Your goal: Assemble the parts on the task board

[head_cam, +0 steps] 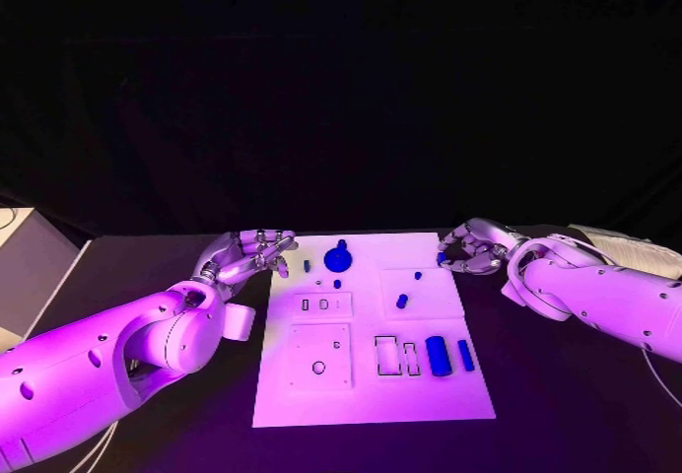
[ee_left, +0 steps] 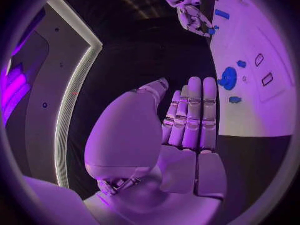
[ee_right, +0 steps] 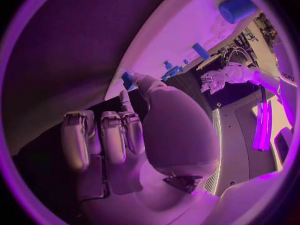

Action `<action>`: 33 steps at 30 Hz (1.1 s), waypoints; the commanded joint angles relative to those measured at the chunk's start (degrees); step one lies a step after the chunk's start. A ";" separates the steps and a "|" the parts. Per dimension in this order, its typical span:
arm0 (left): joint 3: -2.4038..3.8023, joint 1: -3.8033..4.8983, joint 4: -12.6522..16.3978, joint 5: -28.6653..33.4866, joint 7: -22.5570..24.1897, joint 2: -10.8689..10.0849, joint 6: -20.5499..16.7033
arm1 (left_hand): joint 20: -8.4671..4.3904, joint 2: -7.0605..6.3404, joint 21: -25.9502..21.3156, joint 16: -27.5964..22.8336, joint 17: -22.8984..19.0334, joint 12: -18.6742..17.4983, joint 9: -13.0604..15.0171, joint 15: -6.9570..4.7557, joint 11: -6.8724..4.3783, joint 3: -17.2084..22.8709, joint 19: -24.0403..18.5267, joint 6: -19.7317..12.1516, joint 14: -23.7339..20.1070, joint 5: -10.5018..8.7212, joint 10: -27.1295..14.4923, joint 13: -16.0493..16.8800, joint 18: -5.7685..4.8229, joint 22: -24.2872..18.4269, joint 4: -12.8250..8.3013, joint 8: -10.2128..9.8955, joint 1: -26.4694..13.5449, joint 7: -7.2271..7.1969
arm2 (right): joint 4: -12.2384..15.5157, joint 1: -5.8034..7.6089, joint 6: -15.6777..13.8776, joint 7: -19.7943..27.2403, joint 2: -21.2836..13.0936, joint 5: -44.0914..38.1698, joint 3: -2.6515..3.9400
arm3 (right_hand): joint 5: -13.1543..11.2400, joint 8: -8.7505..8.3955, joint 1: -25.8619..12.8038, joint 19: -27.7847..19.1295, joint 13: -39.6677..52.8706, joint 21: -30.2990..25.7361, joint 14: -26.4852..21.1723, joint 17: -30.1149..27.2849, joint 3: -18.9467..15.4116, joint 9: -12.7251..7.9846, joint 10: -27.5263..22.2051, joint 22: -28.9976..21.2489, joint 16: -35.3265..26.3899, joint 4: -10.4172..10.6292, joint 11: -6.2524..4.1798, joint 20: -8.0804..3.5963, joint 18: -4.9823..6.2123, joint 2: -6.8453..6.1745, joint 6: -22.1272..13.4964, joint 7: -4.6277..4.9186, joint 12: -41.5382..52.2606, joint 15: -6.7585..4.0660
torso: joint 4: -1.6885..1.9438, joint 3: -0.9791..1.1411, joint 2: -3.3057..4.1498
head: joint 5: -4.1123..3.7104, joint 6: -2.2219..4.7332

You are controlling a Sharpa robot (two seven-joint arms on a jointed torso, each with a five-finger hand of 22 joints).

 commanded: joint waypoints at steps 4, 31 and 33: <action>0.04 -0.01 0.16 -0.07 0.52 0.07 1.07 | 0.15 -0.53 0.27 0.22 -0.05 0.08 -0.04 -0.07 0.19 0.36 -0.39 0.36 -0.37 -0.20 0.15 -0.03 0.78 0.05 0.09 0.20 0.15 0.15 | -0.31 -0.17 1.03 -0.34 0.38 -0.87 -0.03 | -0.88 1.14 -0.11 4.42 14.67 0.60 6.08 15.10 1.81 0.30 5.56 12.71 0.24 0.30 -0.39 -0.09 -0.51 1.44 2.35 -0.52 0.57 -0.07 | -0.03 0.01 -0.01 | 0.03 -0.17; 0.04 -0.01 0.33 -0.07 0.51 -0.15 0.96 | 0.16 -0.57 0.34 0.25 -0.07 0.04 -0.05 -0.06 0.21 0.51 -0.48 0.32 -0.41 -0.21 0.08 -0.05 0.78 0.09 0.06 0.17 0.10 0.18 | 2.18 -0.21 -8.77 -0.24 0.51 0.87 -0.02 | -0.67 3.34 -1.29 6.00 15.06 3.37 6.08 15.10 4.18 0.97 5.98 15.06 0.24 0.44 -1.75 -1.21 -1.29 2.31 5.82 -2.09 1.16 -1.30 | -0.04 0.00 -0.11 | 0.24 -0.50; 0.04 -0.01 0.30 -0.07 0.52 -0.15 0.96 | 0.16 -0.57 0.34 0.25 -0.07 0.04 -0.05 -0.06 0.21 0.51 -0.48 0.32 -0.41 -0.21 0.08 -0.05 0.78 0.09 0.06 0.17 0.10 0.18 | 3.25 -0.20 -10.03 -0.34 0.29 1.07 0.01 | -0.58 3.43 -1.34 6.00 15.06 3.37 6.08 15.10 4.23 1.00 5.98 15.06 0.24 0.43 -1.81 -1.26 -1.29 2.32 5.90 -2.15 1.16 -1.34 | -0.06 0.01 -0.14 | 0.28 -0.49</action>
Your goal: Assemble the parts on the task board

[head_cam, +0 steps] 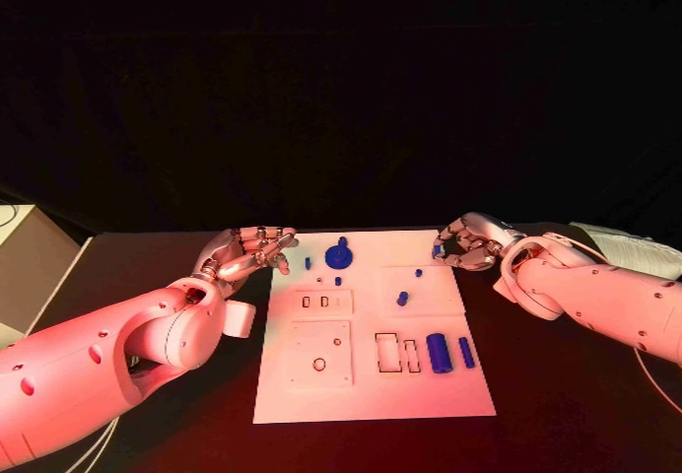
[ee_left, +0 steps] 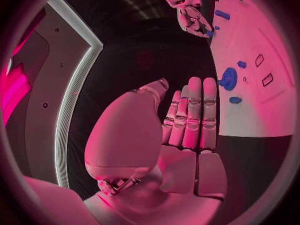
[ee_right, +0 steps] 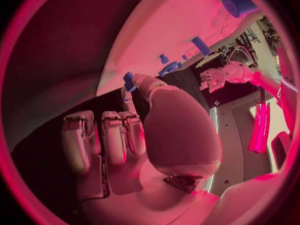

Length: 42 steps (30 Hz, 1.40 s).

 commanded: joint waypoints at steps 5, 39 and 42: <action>0.05 -0.01 -0.05 -0.07 0.55 0.06 0.96 | -0.05 -0.57 0.34 0.25 -0.08 0.04 -0.05 -0.06 0.21 0.35 -0.28 0.32 -0.41 -0.21 0.08 -0.05 0.78 0.05 -0.11 0.17 0.09 0.18 | 5.83 0.30 -8.17 -0.93 -1.15 1.68 0.23 | 0.33 0.73 -0.56 5.99 15.08 0.20 6.08 15.10 0.40 0.46 5.98 15.08 0.24 -0.28 -0.84 -0.60 -0.38 -0.02 0.95 -0.25 0.28 -0.69 | -0.08 -0.02 -0.13 | 0.08 0.10; 0.04 0.02 0.84 -0.07 0.02 -0.11 0.77 | -0.03 -0.61 0.42 0.31 -0.11 0.04 -0.06 -0.05 0.23 0.50 -0.38 0.31 -0.44 -0.22 0.07 -0.06 0.79 0.09 -0.13 0.17 -0.01 0.19 | 23.65 -1.99 -7.44 -25.64 8.40 -17.34 -1.03 | -0.68 1.47 -1.36 5.99 15.08 0.20 6.08 15.10 0.59 0.75 5.98 15.08 0.24 -0.50 -1.14 -0.96 -0.38 -0.60 0.84 -0.51 0.28 -0.98 | 0.03 -0.24 -0.08 | 0.97 -1.96; 0.04 0.02 0.93 -0.07 -0.01 -0.12 0.79 | -0.03 -0.61 0.42 0.31 -0.11 0.04 -0.06 -0.05 0.23 0.50 -0.38 0.31 -0.44 -0.22 0.07 -0.06 0.79 0.09 -0.13 0.17 -0.01 0.19 | 23.17 -2.36 -7.70 -26.62 9.21 -18.26 -1.10 | -0.68 1.47 -1.36 5.99 15.08 0.20 6.08 15.10 0.59 0.75 5.98 15.08 0.24 -0.50 -1.14 -0.96 -0.38 -0.60 0.84 -0.51 0.28 -0.98 | 0.07 -0.27 -0.08 | 1.04 -2.04</action>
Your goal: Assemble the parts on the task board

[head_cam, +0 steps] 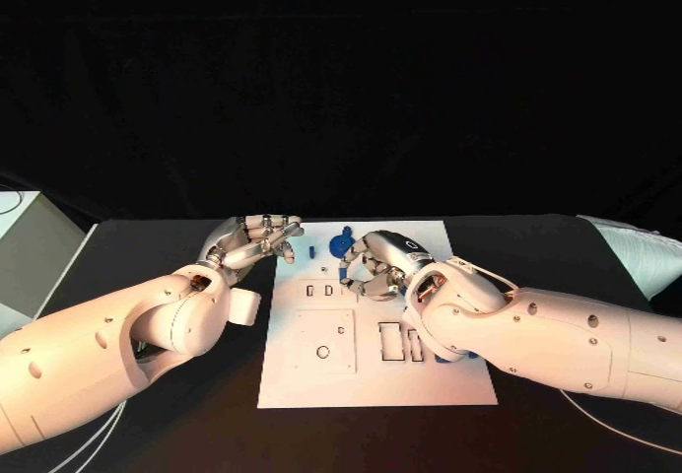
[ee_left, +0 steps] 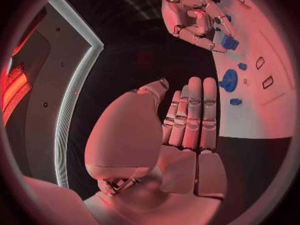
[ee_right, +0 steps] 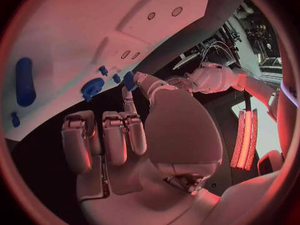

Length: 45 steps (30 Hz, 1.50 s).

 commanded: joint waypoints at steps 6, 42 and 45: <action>0.05 0.02 0.38 -0.07 0.09 0.07 0.76 | -0.02 -0.70 0.22 0.35 -0.08 0.05 -0.06 -0.04 0.24 0.34 -0.45 0.32 -0.46 -0.25 0.09 -0.05 0.78 0.09 0.11 0.17 -0.16 0.21 | -0.77 -0.75 -0.45 -5.21 1.88 -5.86 -0.09 | 0.23 0.22 -0.34 6.00 15.05 0.21 5.87 15.07 0.14 0.07 6.07 15.10 0.25 -0.10 -0.45 -0.58 -0.39 -0.35 0.20 -0.20 0.28 -0.38 | -0.03 0.02 0.01 | 0.38 -0.17; 0.05 0.02 0.20 -0.07 -0.03 0.28 0.92 | 0.00 -0.81 0.29 0.40 -0.10 0.04 -0.07 -0.01 0.27 0.39 -0.53 0.28 -0.48 -0.27 0.06 -0.06 0.78 0.12 0.13 0.15 -0.34 0.26 | -3.95 -3.06 1.20 -7.13 4.97 -9.27 -0.36 | 0.28 0.34 -0.79 6.00 15.05 0.21 5.87 15.07 -0.08 0.10 6.07 15.10 0.25 -0.06 -0.47 -0.61 -0.39 -0.90 0.11 -0.19 0.28 -0.42 | -0.01 0.12 -0.02 | 1.12 -1.18; 0.05 0.01 0.16 -0.07 -0.02 0.32 0.94 | 0.00 -0.81 0.29 0.40 -0.10 0.04 -0.07 -0.01 0.27 0.39 -0.53 0.28 -0.48 -0.27 0.06 -0.06 0.78 0.12 0.13 0.15 -0.34 0.26 | -4.21 -3.20 1.21 -7.12 5.14 -9.44 -0.36 | 0.28 0.34 -0.79 6.00 15.05 0.21 5.87 15.07 -0.08 0.10 6.07 15.10 0.25 -0.06 -0.47 -0.61 -0.39 -0.90 0.11 -0.19 0.28 -0.42 | 0.03 0.14 0.00 | 1.18 -1.21</action>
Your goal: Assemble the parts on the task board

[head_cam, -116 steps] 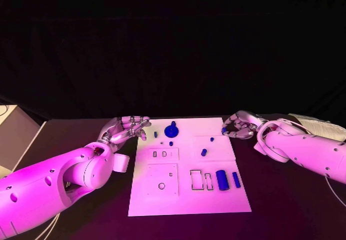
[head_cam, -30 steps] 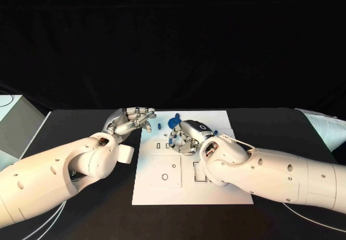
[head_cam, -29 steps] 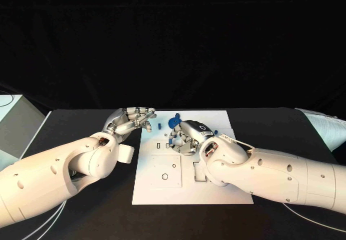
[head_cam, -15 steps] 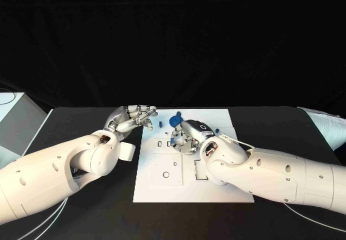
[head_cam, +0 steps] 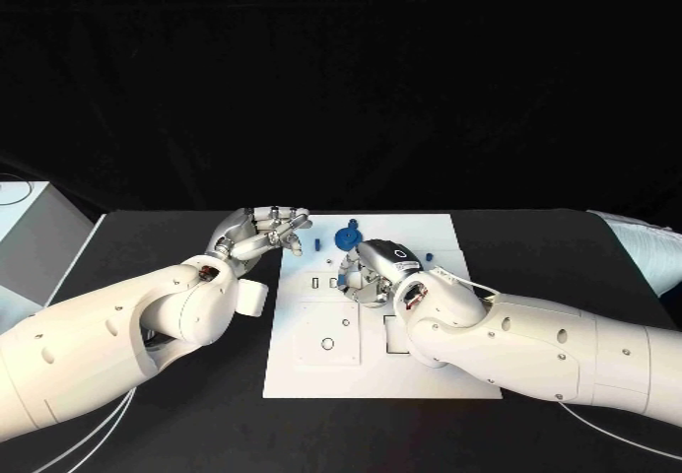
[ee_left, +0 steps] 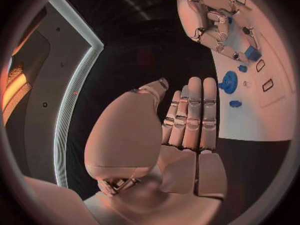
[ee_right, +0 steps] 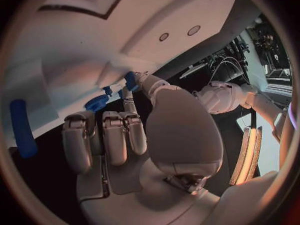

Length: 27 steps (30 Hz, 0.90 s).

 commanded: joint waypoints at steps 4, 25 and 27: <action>0.05 0.01 0.03 -0.07 0.27 0.16 0.95 | 0.00 -0.59 0.29 0.18 -0.05 0.04 -0.07 -0.01 0.27 0.23 -0.53 0.28 -0.48 -0.27 0.06 -0.06 0.79 0.09 -0.04 0.15 -0.12 0.26 | -0.41 -0.31 0.97 -0.42 0.30 -1.69 -0.04 | 0.30 0.13 -0.27 6.00 15.08 0.26 5.87 15.09 -0.13 0.02 6.07 15.07 0.25 -0.05 -0.46 -0.19 -0.39 -0.37 0.00 0.04 0.28 -0.42 | 0.00 0.00 -0.01 | 0.16 -0.02; 0.04 0.01 -0.04 -0.07 0.24 0.15 0.96 | 0.00 -0.59 0.29 0.18 -0.05 0.04 -0.07 -0.01 0.27 0.23 -0.53 0.28 -0.48 -0.27 0.06 -0.06 0.79 0.09 -0.04 0.15 -0.12 0.26 | -0.24 -0.37 0.22 0.08 0.27 -1.84 -0.04 | 0.05 -1.02 -1.87 6.00 14.61 0.26 5.87 15.09 -2.11 -0.68 5.58 15.07 0.25 0.96 0.39 0.28 -0.39 -2.34 -2.97 1.06 -0.47 0.23 | -0.08 0.03 0.01 | 0.18 -0.03; 0.04 0.01 -0.05 -0.07 0.23 0.15 0.96 | 0.00 -0.59 0.29 0.18 -0.05 0.04 -0.07 -0.01 0.27 0.23 -0.53 0.28 -0.48 -0.27 0.06 -0.06 0.79 0.09 -0.04 0.15 -0.12 0.26 | -0.24 -0.37 -0.29 0.14 0.26 -1.84 -0.04 | -0.30 -1.33 -2.13 6.00 14.31 0.26 5.86 15.05 -2.78 -0.88 5.27 15.07 0.23 1.30 0.63 0.46 -0.39 -2.60 -3.66 1.32 -0.93 0.44 | -0.11 0.04 0.01 | 0.24 -0.02</action>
